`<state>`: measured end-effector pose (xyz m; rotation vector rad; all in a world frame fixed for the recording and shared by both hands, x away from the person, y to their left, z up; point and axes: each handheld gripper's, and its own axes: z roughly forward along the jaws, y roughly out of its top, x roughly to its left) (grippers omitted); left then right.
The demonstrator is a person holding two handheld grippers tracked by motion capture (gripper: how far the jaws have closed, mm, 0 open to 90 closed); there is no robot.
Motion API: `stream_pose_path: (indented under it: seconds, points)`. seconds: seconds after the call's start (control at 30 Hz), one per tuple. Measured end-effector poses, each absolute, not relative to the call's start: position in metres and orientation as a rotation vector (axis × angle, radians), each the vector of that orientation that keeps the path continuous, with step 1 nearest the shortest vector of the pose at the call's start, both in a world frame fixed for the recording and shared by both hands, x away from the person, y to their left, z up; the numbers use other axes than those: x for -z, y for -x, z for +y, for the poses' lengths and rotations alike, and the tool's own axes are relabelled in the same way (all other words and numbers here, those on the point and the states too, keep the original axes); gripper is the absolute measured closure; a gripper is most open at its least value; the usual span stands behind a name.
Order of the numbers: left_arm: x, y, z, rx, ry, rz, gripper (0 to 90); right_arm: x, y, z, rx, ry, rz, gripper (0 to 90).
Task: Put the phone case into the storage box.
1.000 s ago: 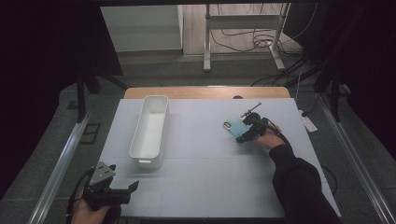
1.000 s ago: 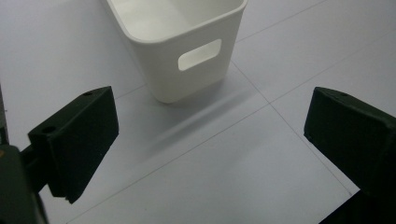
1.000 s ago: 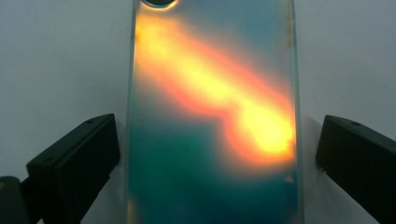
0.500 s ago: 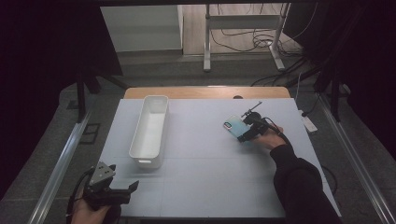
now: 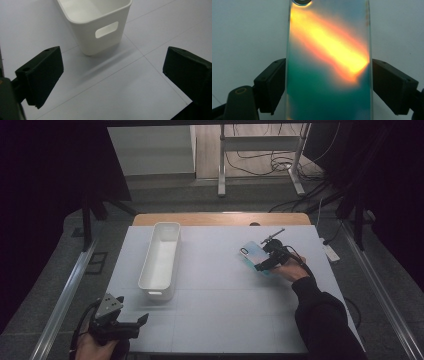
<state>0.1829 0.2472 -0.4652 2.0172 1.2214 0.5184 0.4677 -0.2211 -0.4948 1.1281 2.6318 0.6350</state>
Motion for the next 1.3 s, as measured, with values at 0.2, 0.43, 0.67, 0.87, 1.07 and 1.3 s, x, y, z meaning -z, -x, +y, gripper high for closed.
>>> stream_pose_path:
  seconds: [0.2,0.43,0.67,0.87,1.07,1.3]
  points:
    - [0.465,-0.184,0.25,-0.49,-1.996,1.235,3.4,0.488,-0.458,-0.224,-0.705,-1.124,2.613,17.0]
    - [0.465,-0.184,0.251,-0.485,-1.991,1.235,0.9,0.48,-0.447,-0.228,-0.776,-1.11,2.602,17.0]
    - [0.465,-0.184,0.249,-0.493,-2.006,1.234,1.0,0.472,-0.438,-0.231,-0.826,-1.104,2.584,17.0]
    - [0.465,-0.185,0.248,-0.489,-2.015,1.235,1.1,0.468,-0.429,-0.233,-0.851,-1.091,2.573,17.0]
    - [0.465,-0.185,0.249,-0.49,-2.007,1.247,0.6,0.462,-0.421,-0.235,-0.892,-1.08,2.559,17.0]
    - [0.463,-0.186,0.249,-0.461,-1.981,1.243,0.0,0.456,-0.413,-0.235,-0.934,-1.067,2.551,17.0]
